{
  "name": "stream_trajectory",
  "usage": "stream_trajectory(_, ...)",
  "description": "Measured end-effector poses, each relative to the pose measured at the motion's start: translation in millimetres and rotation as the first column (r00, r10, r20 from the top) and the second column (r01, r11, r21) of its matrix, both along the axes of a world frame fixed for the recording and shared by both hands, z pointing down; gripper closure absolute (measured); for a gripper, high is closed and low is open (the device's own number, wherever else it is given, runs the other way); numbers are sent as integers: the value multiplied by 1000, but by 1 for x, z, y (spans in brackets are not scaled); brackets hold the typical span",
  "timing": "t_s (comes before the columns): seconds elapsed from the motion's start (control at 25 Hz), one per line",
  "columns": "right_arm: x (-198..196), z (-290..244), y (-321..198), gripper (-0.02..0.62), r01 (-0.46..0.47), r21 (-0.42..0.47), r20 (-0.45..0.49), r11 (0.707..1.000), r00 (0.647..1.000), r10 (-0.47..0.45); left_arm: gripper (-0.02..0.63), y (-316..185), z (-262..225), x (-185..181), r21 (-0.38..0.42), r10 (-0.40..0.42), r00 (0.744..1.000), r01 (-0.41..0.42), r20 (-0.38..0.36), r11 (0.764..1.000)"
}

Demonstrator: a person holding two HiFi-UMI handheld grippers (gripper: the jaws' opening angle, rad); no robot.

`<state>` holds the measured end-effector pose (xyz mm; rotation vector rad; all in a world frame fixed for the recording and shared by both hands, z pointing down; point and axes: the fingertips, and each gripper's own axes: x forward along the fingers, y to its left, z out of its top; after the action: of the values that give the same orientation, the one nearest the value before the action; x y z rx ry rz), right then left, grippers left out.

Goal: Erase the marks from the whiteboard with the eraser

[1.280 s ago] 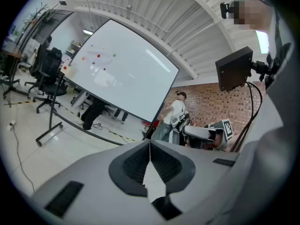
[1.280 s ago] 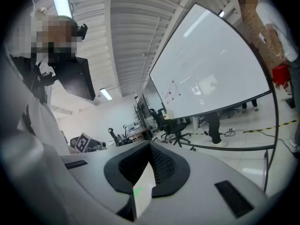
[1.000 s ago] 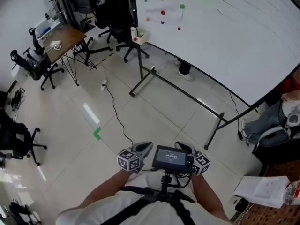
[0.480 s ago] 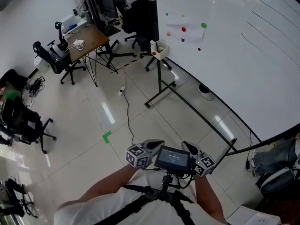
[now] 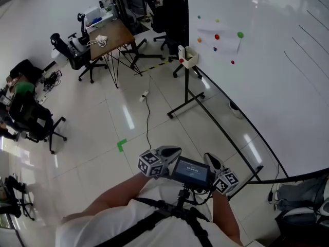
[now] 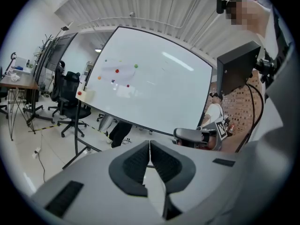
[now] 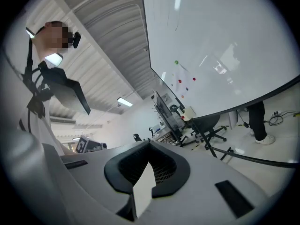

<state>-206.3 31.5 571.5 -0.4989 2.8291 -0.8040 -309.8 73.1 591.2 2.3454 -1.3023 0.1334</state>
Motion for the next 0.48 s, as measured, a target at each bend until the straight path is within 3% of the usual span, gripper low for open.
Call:
stream_trajectory(0.32, -86, -10, -50, 591, 69, 69, -10, 995, 998, -68, 580, -38, 40, -86, -39, -126, 991, 124, -52, 992)
stream_trajectory(0.48, -106, 3, -86, 591, 4, 50, -51, 999, 999, -1, 580, -91, 50, -119, -28, -81, 994, 79, -79, 996)
